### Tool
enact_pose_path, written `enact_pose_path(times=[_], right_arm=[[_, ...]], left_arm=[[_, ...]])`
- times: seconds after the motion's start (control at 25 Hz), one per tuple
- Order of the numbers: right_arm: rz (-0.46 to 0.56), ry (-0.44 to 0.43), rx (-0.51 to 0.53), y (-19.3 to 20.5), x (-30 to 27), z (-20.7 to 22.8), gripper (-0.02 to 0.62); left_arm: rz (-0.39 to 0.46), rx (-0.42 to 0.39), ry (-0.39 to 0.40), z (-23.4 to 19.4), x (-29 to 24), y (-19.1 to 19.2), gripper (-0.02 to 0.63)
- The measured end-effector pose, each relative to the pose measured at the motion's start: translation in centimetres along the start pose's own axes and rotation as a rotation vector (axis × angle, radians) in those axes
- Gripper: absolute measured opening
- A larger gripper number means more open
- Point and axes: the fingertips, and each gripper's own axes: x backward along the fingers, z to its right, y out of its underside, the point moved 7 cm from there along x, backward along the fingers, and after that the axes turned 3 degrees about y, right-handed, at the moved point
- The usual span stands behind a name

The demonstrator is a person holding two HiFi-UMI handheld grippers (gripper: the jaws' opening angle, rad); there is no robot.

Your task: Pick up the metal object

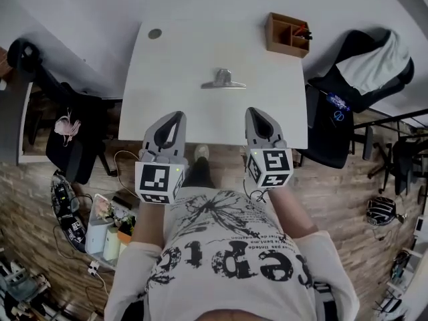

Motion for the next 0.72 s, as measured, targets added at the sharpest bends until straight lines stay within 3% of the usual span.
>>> enact_pose_path(times=[0.32, 0.52, 0.72], right_arm=[[-0.068, 0.036, 0.002, -2.2, -10.9, 1.6, 0.005], [-0.174, 0.029, 0.012, -0.6, -16.3, 1.7, 0.029], [-0.326, -0.002, 0.016, 2.9, -21.3, 1.6, 0.097]], left_arm=[[0.047, 0.018, 0.029, -8.3, -8.3, -2.5, 0.011], [0.050, 0.028, 0.059, -11.5, -11.5, -2.0, 0.011], [0.020, 0.043, 0.066, -14.0, -14.1, 0.0, 0.011]])
